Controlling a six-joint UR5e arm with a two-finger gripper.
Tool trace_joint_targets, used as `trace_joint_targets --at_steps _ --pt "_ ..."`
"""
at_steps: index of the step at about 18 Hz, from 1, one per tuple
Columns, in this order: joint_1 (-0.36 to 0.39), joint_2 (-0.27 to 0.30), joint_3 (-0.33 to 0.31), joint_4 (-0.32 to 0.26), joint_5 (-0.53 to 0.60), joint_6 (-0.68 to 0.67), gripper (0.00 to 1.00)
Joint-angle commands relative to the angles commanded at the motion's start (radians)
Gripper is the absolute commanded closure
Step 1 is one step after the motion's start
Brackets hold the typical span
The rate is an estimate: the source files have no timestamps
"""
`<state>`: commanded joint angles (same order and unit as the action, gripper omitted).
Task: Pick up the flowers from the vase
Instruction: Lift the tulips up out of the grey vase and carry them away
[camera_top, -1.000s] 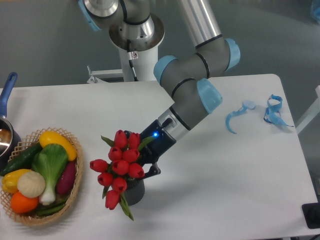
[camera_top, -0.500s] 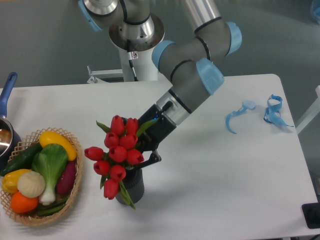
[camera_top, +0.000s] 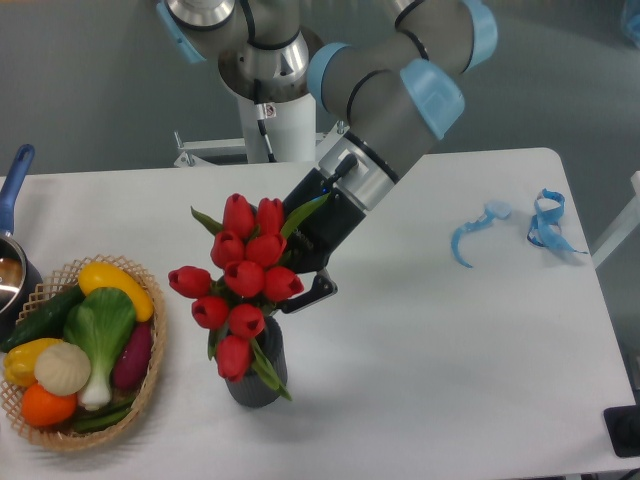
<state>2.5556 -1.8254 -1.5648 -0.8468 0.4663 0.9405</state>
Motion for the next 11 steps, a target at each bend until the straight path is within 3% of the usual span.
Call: trace_joint_targets --at_steps 6,11 --pt "0.015 0.003 0.092 0.000 0.000 -0.137 0.54" --pt "0.024 0.017 0.126 0.000 0.002 -0.193 0.54"
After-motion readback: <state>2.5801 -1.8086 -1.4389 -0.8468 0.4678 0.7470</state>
